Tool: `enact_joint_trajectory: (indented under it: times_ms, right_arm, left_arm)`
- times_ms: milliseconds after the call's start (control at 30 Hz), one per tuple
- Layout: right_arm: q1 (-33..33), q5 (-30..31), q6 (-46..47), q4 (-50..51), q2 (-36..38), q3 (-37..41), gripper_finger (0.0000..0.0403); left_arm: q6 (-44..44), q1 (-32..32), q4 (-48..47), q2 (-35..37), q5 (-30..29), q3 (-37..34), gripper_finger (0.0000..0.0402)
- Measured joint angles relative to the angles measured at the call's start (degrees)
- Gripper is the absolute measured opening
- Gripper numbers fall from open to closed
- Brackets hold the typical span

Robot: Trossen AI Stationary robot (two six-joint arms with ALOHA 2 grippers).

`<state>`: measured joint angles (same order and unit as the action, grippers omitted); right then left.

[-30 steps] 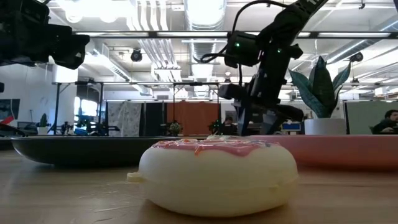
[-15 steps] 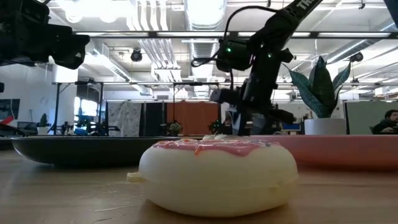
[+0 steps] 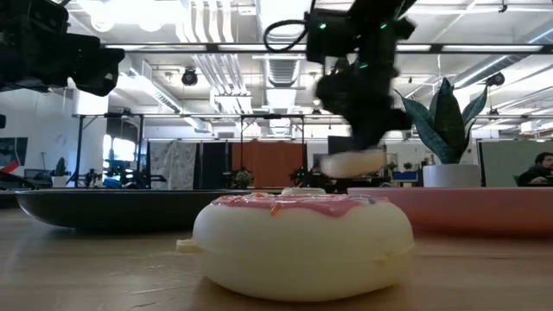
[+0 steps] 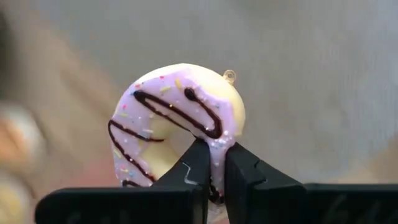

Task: Pick & Place donuts
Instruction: Put the large purple donut on the pink plate

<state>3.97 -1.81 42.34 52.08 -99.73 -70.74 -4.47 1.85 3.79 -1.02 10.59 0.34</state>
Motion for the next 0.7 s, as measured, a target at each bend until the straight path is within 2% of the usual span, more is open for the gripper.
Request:
enact_joint_trajectory:
  times_ms: [133,300,500,700]
  right_arm:
    - [-6.91,-2.56,1.28,-0.03,2.68,3.97,0.0016]
    - [-13.37,-0.70,11.86,-5.13,3.80,8.83,0.0016]
    - [-14.20,5.90,20.13,-6.45,3.91,11.04,0.0024]
    - [-14.09,6.16,16.39,-6.65,4.10,10.28,0.0080]
  left_arm:
    - [0.00,0.00,0.03,0.00,0.00,0.00,0.0144]
    - [0.02,0.00,0.01,-0.09,0.00,0.00,0.0144]
    - [0.00,0.00,0.03,-0.31,0.00,0.00,0.0144]
    - [0.01,0.00,0.03,-0.35,0.00,0.00,0.0144]
